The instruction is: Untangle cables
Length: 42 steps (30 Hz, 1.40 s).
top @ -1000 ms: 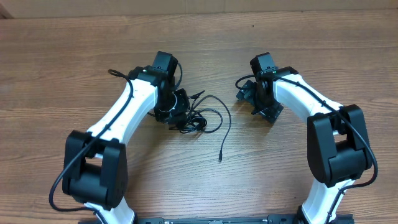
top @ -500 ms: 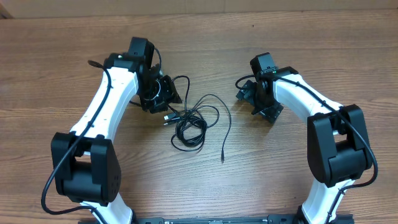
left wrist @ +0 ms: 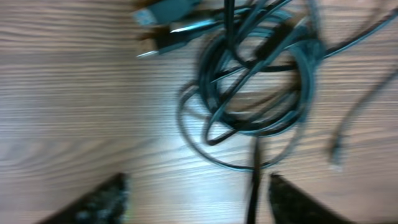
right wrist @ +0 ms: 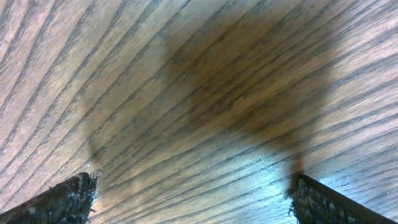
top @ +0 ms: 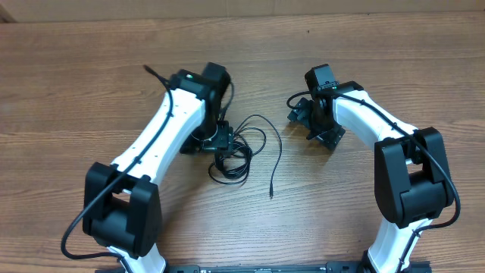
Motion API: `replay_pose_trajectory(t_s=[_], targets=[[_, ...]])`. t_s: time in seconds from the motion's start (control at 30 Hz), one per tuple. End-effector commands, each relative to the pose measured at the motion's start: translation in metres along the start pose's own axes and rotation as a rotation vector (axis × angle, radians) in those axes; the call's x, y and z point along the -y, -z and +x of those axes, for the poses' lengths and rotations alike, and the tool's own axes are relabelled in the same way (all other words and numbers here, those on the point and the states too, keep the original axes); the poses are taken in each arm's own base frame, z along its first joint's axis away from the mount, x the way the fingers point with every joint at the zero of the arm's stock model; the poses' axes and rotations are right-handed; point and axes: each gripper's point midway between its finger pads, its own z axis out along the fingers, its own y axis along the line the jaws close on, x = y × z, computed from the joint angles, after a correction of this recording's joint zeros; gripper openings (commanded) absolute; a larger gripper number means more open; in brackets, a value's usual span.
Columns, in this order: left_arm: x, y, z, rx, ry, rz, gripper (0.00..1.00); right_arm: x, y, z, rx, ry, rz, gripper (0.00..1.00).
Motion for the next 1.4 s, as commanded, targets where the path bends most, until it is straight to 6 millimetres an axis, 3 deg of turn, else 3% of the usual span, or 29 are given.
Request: replay_pose_trajectory(t_s=[0.0, 0.1, 0.23, 0.3, 0.33, 0.4, 0.43, 0.53, 0.63, 0.77, 0.87, 1.0, 1.13, 1.37], targets=[[-0.033, 0.018, -0.013, 0.121, 0.054, -0.196, 0.77, 0.019, -0.023, 0.016, -0.063, 0.004, 0.062, 1.00], [-0.039, 0.019, -0.014, 0.131, 0.053, -0.230, 0.63, 0.019, -0.023, 0.016, -0.063, 0.004, 0.062, 1.00], [-0.062, 0.036, -0.021, 0.198, 0.140, -0.357, 0.65, 0.019, -0.023, 0.016, -0.063, 0.004, 0.061, 1.00], [-0.067, 0.047, -0.024, 0.228, 0.176, -0.384, 0.73, 0.019, -0.023, 0.016, -0.063, 0.004, 0.061, 1.00], [-0.068, 0.052, -0.025, 0.239, 0.179, -0.387, 0.84, 0.019, -0.023, 0.016, -0.063, 0.004, 0.062, 1.00], [-0.071, 0.062, -0.031, 0.273, 0.188, -0.401, 0.89, 0.019, -0.023, 0.016, -0.063, 0.004, 0.062, 1.00], [-0.074, 0.067, -0.034, 0.292, 0.194, -0.415, 0.99, 0.019, -0.023, 0.016, -0.063, 0.004, 0.061, 1.00], [-0.075, 0.072, -0.039, 0.317, 0.232, -0.402, 1.00, 0.019, -0.023, 0.016, -0.063, 0.004, 0.061, 1.00], [-0.049, 0.062, -0.040, 0.268, 0.153, -0.253, 0.98, 0.019, -0.023, 0.016, -0.063, 0.004, 0.061, 1.00], [0.040, 0.057, -0.027, 0.183, -0.343, 0.183, 0.82, 0.019, -0.023, 0.016, -0.062, 0.003, 0.060, 1.00], [0.076, 0.064, -0.009, 0.171, -0.566, 0.350, 0.73, 0.019, -0.023, 0.016, -0.062, 0.004, 0.060, 1.00], [0.088, 0.062, -0.002, 0.169, -0.619, 0.333, 0.65, 0.019, -0.023, 0.016, -0.062, 0.008, 0.061, 1.00], [0.097, 0.061, 0.002, 0.168, -0.617, 0.322, 0.50, 0.018, -0.023, 0.016, -0.062, 0.015, 0.058, 1.00], [0.095, 0.049, -0.002, 0.166, -0.518, 0.274, 0.41, 0.018, -0.023, 0.016, -0.063, 0.019, 0.055, 1.00]])
